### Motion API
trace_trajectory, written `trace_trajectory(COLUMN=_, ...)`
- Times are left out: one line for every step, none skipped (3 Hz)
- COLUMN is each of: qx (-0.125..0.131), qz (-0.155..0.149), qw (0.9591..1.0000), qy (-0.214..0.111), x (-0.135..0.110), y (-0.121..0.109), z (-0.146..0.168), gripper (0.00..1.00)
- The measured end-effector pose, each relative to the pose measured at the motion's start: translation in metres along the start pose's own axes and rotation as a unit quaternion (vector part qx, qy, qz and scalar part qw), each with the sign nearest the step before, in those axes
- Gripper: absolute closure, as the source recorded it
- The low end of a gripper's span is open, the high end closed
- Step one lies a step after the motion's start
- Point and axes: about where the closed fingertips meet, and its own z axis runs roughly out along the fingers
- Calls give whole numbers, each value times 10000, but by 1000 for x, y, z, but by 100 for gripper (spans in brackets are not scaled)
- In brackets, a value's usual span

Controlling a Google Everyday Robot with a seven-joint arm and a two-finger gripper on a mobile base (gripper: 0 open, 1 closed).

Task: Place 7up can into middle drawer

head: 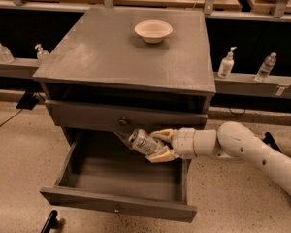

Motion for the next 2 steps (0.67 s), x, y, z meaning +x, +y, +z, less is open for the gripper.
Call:
trace_trajectory(qx=-241, qz=-101, qw=9977, qy=626, x=60, y=25, z=7, gripper=100)
trace_trajectory(qx=-150, qz=156, qw=9916, qy=1276, x=111, y=47, z=2, gripper=100)
